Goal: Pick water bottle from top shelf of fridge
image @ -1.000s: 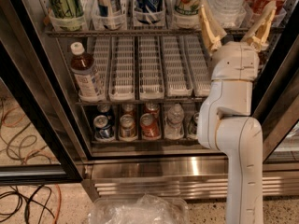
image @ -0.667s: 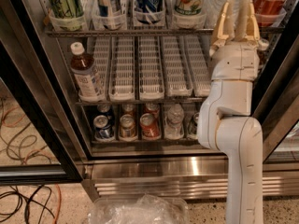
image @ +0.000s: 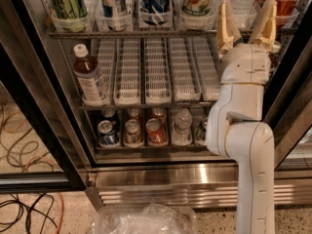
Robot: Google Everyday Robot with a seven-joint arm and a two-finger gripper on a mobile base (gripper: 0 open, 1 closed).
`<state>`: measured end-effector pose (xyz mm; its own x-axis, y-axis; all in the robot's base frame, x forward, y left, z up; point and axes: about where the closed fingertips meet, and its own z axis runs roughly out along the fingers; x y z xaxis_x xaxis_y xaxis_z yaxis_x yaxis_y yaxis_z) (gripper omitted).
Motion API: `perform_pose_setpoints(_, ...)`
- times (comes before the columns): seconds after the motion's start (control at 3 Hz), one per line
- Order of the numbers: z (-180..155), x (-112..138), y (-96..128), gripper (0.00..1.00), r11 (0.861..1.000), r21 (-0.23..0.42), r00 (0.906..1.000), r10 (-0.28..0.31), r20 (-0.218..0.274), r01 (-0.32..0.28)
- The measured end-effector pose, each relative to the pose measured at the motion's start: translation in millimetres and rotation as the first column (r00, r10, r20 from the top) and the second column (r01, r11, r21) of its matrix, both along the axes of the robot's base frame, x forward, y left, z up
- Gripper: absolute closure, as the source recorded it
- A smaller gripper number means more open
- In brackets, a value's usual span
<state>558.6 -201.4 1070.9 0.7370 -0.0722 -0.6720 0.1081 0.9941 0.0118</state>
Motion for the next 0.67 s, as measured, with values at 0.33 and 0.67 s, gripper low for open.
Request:
perform_pose_setpoints(0.33,0.3,1.1,0.7,0.39,1.000,-0.008,1.0000,0.001,-0.002,-0.001)
perform_pose_setpoints(0.67,1.0,7.2,2.6,0.37,1.000,-0.016,1.0000,0.006,-0.005,-0.006)
